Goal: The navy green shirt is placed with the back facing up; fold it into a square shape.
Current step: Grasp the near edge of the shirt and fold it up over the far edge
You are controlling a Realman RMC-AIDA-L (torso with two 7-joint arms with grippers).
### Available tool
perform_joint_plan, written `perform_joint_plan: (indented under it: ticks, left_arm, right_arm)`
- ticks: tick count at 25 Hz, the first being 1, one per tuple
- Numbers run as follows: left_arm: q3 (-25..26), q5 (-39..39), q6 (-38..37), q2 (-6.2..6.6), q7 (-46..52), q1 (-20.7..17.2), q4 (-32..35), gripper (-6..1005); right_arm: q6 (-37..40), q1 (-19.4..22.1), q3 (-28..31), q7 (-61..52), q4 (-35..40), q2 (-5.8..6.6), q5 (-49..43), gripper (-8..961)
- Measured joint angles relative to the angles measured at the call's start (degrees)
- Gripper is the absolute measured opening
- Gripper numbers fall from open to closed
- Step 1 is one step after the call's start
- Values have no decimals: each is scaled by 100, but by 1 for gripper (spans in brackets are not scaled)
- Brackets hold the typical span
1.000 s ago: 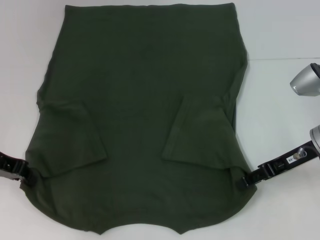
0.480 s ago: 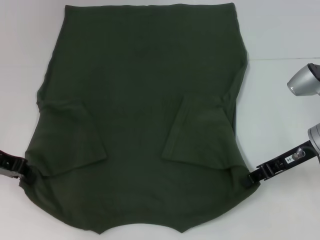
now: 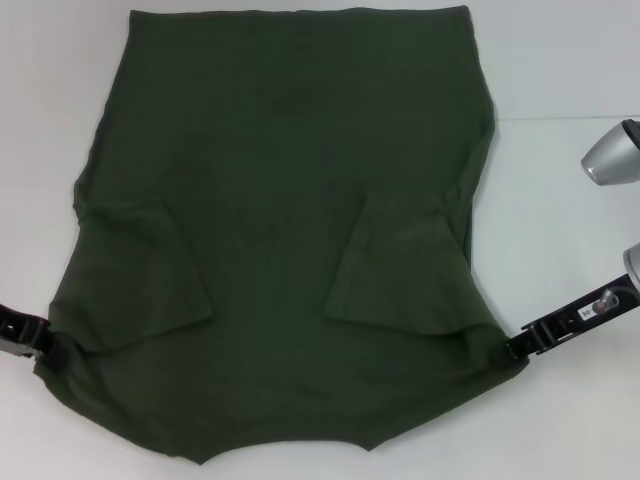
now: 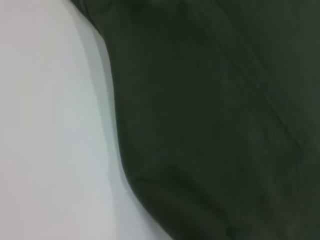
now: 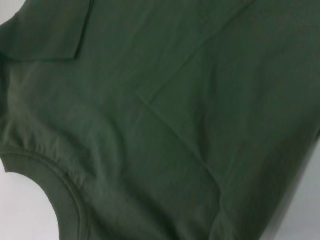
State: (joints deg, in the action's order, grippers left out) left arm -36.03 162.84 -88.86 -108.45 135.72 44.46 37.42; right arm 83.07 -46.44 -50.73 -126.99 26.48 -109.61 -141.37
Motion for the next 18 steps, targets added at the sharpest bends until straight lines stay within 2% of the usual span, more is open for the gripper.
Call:
perform_joint_plan:
  ticks: [6,11,18]
  left_arm:
    - [49,-48,-339,-7,-210,-110,219,38]
    - [64,-57,-604,-29,-333,-155,371,38]
    - [139,-118,-907,21,-448,-178,449,37]
  right_arm:
    - [202,15,19,78,35,127,-4,77]
    - [468,69,-3,135,296,147,-9,77]
    - [690,124,31,233,408,248,-14,77]
